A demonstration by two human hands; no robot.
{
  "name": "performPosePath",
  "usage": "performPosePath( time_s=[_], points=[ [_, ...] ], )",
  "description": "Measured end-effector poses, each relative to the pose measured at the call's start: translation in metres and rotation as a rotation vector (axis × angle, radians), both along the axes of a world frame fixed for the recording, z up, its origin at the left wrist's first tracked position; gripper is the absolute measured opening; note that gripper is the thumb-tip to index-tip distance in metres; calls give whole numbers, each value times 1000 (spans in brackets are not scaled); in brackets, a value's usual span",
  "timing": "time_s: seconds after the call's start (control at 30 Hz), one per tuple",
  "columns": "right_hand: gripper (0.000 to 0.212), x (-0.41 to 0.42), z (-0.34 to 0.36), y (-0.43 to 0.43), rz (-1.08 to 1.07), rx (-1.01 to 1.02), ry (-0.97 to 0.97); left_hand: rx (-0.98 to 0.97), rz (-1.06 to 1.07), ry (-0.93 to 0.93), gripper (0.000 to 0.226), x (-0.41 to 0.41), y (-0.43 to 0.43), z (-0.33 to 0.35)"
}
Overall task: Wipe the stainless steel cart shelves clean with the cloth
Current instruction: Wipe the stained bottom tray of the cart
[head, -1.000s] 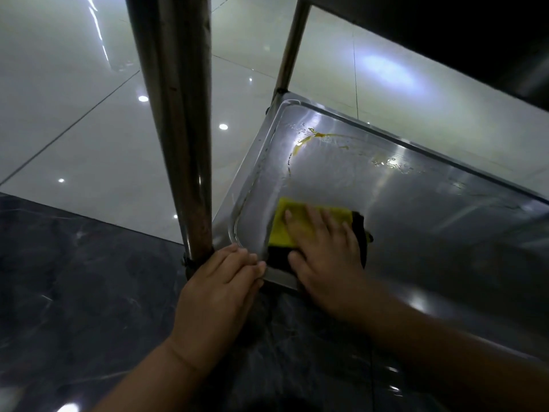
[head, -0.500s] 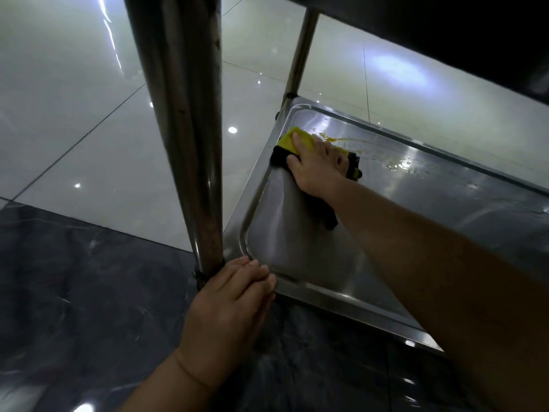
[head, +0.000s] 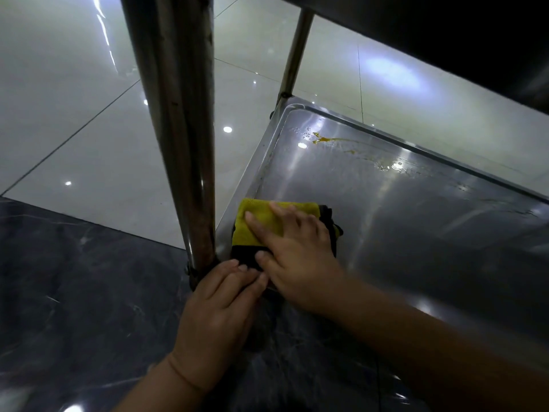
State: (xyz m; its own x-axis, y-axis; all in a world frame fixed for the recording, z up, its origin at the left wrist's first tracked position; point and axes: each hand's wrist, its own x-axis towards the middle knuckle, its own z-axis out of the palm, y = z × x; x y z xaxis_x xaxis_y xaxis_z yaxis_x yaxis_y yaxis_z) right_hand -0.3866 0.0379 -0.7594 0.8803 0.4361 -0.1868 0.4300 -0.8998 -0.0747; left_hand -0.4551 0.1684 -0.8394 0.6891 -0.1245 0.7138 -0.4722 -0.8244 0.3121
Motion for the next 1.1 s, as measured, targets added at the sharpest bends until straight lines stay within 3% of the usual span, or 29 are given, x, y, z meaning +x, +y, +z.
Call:
performPosePath(
  time_s=[0.1,0.33,0.53,0.87,0.97,1.1],
  points=[
    [55,25,3,1,-37,11,0,21,-2,0,18,0,1,-3],
    [52,138,4,8,-315,65,-83,-38,-14,13,23,0,2,-6],
    [56,185,1,38,-546,90,-1,-30,-18,-5,23,2,3,1],
    [50,53,-2,49,-16,144,30,-6,-41,71,30,-4,4,4],
    [49,68,2,44,-14,130,76,-19,-60,70,31,-4,4,5],
    [46,132,8,51,-202,130,18,-37,-63,75,32,-4,5,6]
  ],
)
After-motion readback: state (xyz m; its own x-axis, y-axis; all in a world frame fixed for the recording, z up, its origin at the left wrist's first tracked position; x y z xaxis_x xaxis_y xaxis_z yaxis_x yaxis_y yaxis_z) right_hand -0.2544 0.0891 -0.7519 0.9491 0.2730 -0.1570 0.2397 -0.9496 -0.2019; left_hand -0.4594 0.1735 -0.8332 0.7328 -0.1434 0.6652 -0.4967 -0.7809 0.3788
